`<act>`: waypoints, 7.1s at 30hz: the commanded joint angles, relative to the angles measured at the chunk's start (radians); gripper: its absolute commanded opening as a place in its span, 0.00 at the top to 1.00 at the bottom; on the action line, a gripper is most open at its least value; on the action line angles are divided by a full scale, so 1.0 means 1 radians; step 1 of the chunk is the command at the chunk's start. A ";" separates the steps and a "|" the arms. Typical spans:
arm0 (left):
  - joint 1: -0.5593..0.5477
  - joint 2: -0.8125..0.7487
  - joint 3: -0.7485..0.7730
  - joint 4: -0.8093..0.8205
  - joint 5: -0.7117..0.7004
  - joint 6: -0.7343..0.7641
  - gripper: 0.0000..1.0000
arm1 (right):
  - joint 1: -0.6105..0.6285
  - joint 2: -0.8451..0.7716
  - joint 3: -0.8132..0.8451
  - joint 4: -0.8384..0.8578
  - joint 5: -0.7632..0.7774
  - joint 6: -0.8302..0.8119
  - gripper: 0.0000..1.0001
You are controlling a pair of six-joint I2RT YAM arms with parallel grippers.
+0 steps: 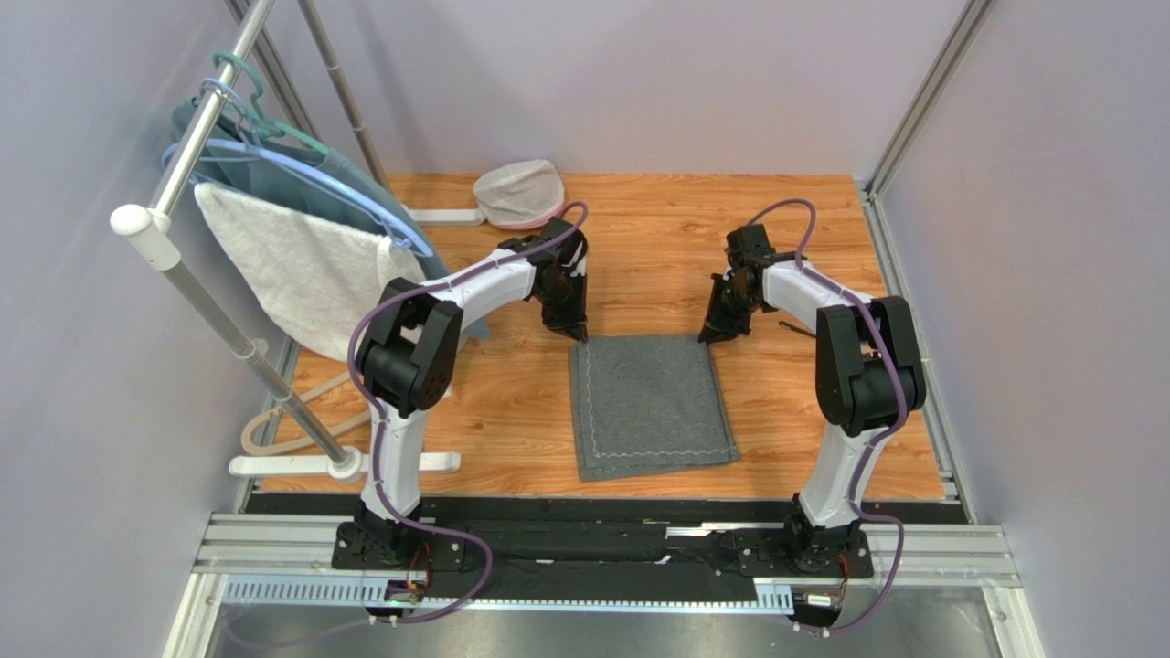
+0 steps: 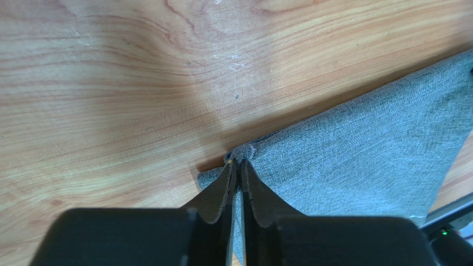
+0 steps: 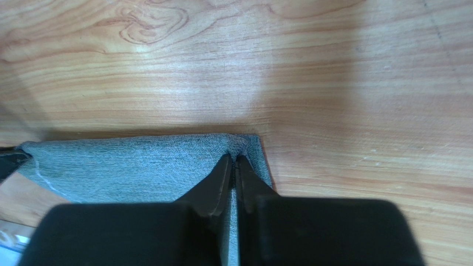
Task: Fold the napkin into a case and place the utensils inside
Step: Pick up the lower triangle-folded napkin from the center of the board, then fold the lower triangle-folded napkin at the center of the board.
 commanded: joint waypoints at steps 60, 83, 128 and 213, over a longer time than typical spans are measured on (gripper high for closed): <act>0.021 -0.184 -0.189 0.112 -0.037 -0.029 0.47 | 0.381 -0.198 -0.061 -0.113 0.572 -0.106 0.57; 0.120 -0.379 -0.283 0.056 -0.080 -0.144 0.39 | 0.798 0.007 0.044 0.081 0.333 0.053 0.25; 0.073 -0.210 -0.304 0.237 0.208 -0.289 0.14 | 0.510 -0.289 -0.327 0.499 -0.263 0.185 1.00; -0.274 0.166 0.437 -0.227 -0.608 -0.396 1.00 | 0.183 -0.467 -0.596 0.217 -0.351 0.029 0.64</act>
